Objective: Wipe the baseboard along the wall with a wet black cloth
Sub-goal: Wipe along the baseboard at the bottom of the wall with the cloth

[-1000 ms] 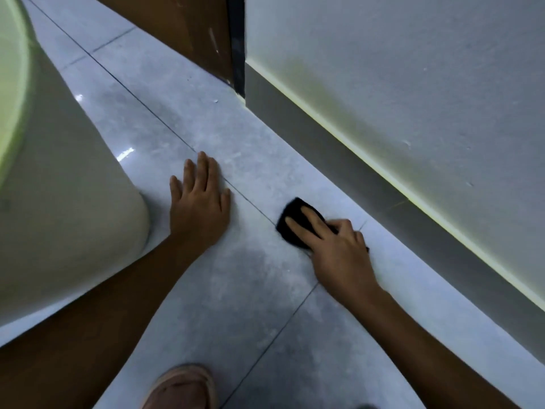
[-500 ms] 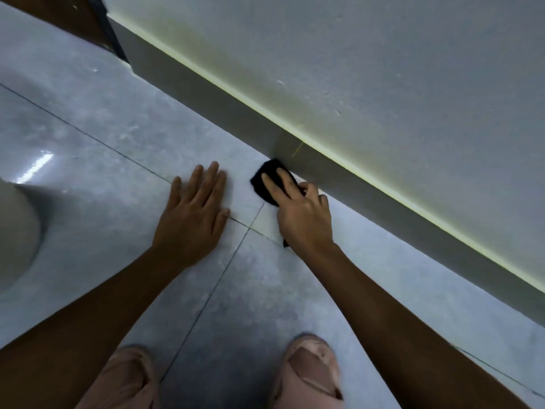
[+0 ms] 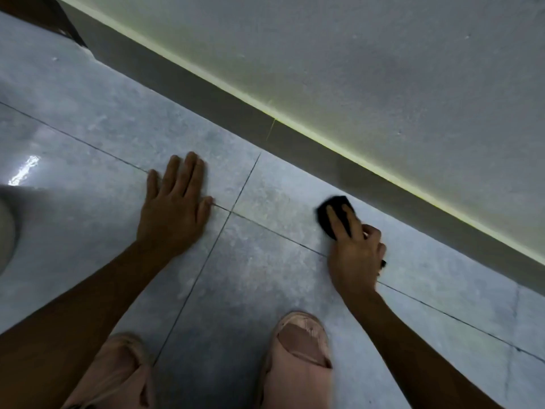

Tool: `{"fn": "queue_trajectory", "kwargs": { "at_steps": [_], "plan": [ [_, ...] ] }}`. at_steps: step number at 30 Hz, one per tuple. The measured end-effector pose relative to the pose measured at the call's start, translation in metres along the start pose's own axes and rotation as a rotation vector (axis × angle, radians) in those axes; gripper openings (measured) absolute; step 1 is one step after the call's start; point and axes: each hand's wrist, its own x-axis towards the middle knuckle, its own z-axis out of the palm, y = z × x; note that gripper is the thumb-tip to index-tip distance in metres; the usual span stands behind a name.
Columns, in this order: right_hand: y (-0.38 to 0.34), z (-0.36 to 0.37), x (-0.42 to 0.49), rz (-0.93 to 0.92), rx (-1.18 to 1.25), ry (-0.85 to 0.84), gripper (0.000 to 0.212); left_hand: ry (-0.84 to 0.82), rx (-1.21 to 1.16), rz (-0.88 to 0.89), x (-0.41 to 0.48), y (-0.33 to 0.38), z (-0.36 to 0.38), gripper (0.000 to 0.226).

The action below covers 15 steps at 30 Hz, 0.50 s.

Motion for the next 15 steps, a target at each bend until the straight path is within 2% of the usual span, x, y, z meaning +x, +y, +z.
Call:
{"fn": "queue_trajectory", "kwargs": {
  "at_steps": [4, 7, 9, 12, 15],
  "plan": [
    [-0.076, 0.003, 0.011, -0.390, 0.066, -0.053, 0.059, 0.003, 0.002, -0.005, 0.001, -0.001, 0.002, 0.065],
    [-0.088, 0.003, 0.019, -0.524, 0.061, -0.080, 0.061, 0.001, -0.006, -0.011, 0.001, -0.002, 0.003, 0.063],
    [-0.069, 0.006, 0.016, -0.539, 0.053, -0.080, 0.064, -0.006, -0.014, -0.012, 0.001, -0.002, 0.002, 0.063],
    [-0.018, 0.006, -0.007, -0.462, -0.002, -0.066, 0.052, -0.022, -0.019, -0.010, 0.001, -0.003, 0.000, 0.063],
    [0.029, -0.001, -0.026, -0.414, -0.036, -0.055, 0.050, -0.027, -0.016, -0.002, 0.000, -0.002, -0.001, 0.063]
  ]
}}
